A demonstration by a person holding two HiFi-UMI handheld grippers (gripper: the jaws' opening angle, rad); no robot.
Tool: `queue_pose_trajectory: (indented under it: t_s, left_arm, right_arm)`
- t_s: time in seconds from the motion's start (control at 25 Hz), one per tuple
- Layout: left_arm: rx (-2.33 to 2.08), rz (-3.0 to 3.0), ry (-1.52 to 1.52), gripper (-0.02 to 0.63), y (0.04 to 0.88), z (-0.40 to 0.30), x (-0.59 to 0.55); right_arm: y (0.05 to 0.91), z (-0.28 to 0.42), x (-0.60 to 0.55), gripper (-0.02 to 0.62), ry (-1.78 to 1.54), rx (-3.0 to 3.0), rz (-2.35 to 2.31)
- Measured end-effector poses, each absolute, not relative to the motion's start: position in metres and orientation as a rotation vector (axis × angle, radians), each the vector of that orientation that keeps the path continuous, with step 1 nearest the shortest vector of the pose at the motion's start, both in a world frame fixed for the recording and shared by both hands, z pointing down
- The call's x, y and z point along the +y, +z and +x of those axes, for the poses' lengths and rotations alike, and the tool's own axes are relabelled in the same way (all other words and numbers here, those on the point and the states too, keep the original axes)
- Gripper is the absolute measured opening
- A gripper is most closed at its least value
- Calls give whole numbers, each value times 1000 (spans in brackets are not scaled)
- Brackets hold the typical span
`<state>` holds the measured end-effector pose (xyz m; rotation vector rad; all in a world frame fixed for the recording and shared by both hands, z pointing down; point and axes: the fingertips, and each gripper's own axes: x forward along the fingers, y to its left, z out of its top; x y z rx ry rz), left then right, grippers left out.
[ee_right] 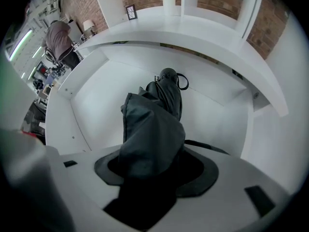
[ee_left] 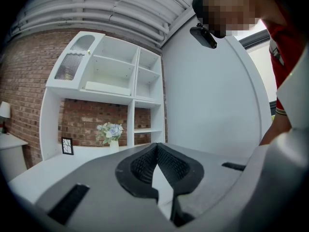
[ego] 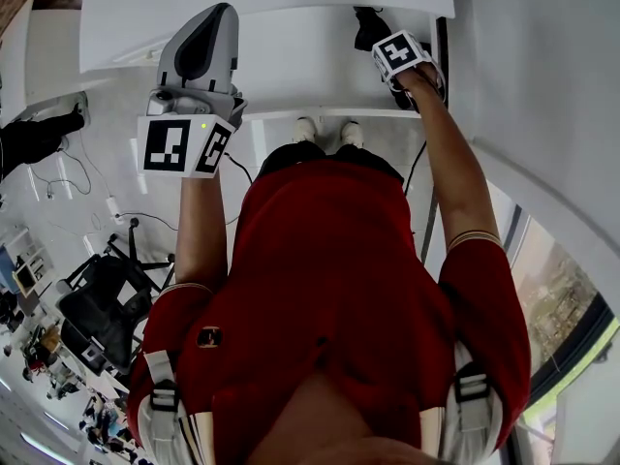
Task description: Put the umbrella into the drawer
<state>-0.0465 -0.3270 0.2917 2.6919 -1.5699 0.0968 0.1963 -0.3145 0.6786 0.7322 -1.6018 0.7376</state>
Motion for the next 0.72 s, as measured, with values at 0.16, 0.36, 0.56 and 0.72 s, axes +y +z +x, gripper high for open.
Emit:
queue_pose_trajectory:
  t_s: [0.16,0.36,0.56,0.72]
  left_arm:
    - [-1569,2691,105,6,295,-47,-326]
    - [-1569,2689,111,6,295,-47,-326]
    - [-1563,2688,117,6,295,-46,-325]
    - [-1560,2687,116,6,295,-46,-323]
  right_arm:
    - [687,199,-315,253,790,-1580,764]
    - [691,200,-314,253,843,-1560,785]
    - [695,206,-311,265,870,-1527,793]
    - [691,205,-313,280,863,-1547,786]
